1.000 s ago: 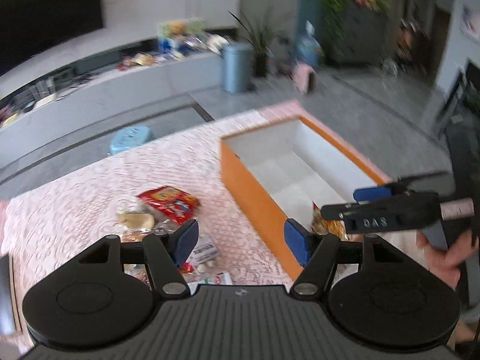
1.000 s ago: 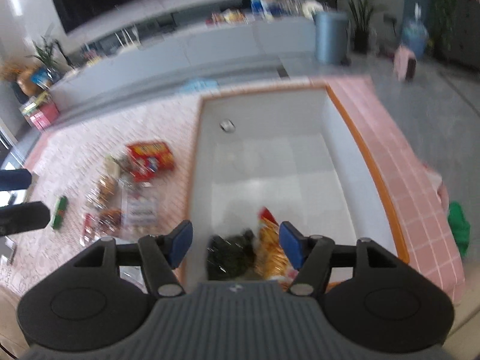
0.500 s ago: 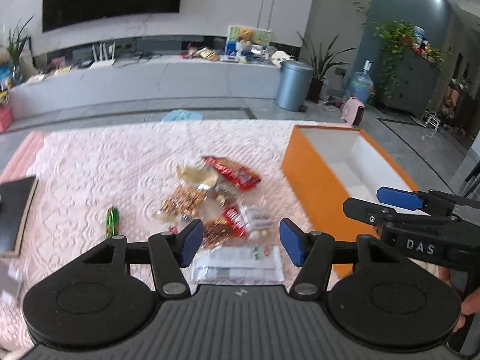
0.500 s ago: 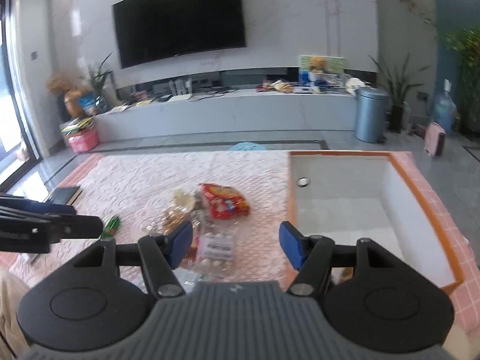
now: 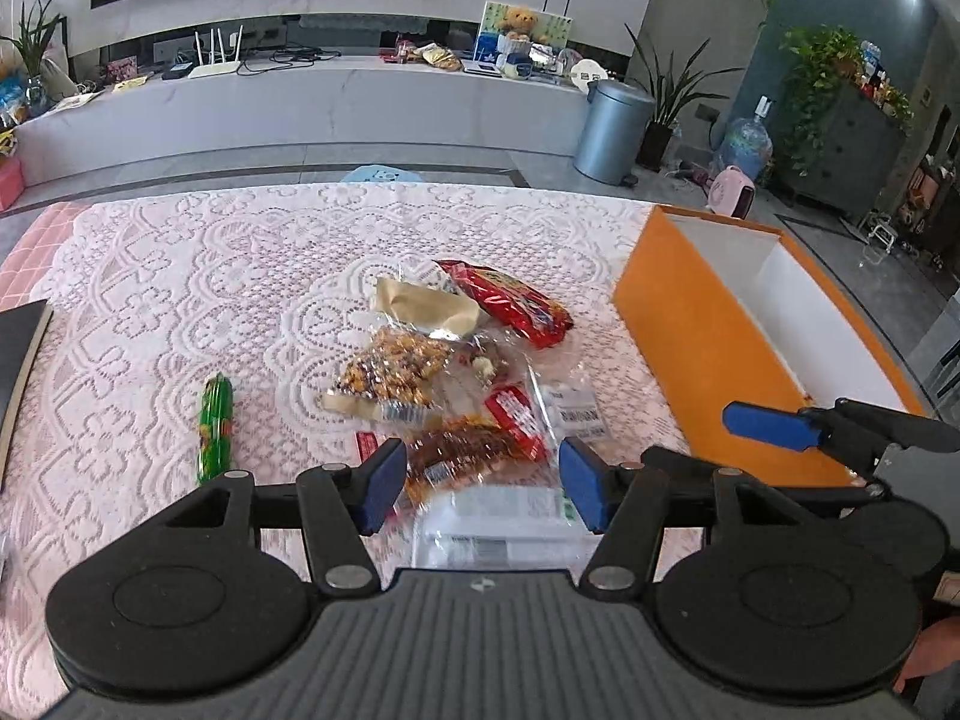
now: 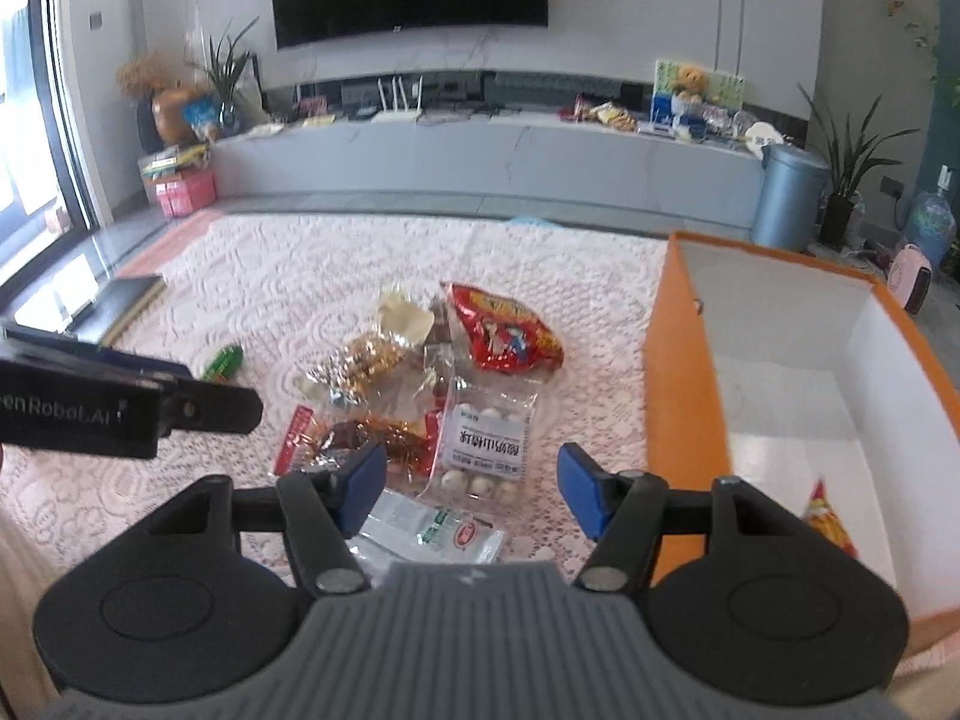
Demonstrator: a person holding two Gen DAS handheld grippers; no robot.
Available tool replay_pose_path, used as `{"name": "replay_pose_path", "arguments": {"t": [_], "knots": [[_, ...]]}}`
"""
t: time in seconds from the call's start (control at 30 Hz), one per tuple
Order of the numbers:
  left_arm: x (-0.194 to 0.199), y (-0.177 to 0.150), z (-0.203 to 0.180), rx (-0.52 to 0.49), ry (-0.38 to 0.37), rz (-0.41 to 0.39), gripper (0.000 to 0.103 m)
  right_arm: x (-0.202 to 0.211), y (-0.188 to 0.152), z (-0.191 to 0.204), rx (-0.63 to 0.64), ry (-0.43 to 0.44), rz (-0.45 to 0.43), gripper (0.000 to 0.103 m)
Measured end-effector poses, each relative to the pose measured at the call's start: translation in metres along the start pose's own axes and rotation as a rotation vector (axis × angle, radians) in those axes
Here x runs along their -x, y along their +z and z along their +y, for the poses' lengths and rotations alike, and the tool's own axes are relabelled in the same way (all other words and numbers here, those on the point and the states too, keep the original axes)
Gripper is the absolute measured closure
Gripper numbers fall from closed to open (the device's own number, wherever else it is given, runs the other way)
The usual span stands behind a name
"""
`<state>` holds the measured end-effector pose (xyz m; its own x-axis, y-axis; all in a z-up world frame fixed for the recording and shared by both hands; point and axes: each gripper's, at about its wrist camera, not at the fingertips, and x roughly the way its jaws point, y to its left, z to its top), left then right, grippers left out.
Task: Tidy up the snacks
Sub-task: 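Grasp the nut packet with left tool while right tool grasps the egg-biscuit pack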
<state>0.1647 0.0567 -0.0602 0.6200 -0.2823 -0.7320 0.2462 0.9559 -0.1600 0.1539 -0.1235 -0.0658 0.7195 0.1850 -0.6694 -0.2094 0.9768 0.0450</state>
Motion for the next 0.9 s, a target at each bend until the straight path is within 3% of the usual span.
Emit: {"name": "replay_pose_path", "arguments": {"t": [0.23,0.47,0.7,0.77,0.9], "knots": [[-0.044,0.027,0.005,-0.032,0.046,0.029,0.031,-0.059,0.016,-0.009,-0.007,-0.005,0.068,0.039],[-0.098,0.04,0.024,-0.059,0.045,0.072,0.028,-0.108,0.023,-0.027,-0.123,0.022,0.13,0.031],[-0.134,0.042,0.043,-0.175,0.074,0.098,0.02,-0.138,0.015,-0.04,-0.218,0.083,0.161,0.024],[-0.139,0.042,0.047,-0.187,0.042,0.104,0.014,-0.144,0.013,-0.042,-0.246,0.099,0.168,0.024],[-0.148,0.039,0.049,-0.173,-0.033,0.122,0.012,-0.151,0.011,-0.044,-0.273,0.112,0.172,0.024]]}}
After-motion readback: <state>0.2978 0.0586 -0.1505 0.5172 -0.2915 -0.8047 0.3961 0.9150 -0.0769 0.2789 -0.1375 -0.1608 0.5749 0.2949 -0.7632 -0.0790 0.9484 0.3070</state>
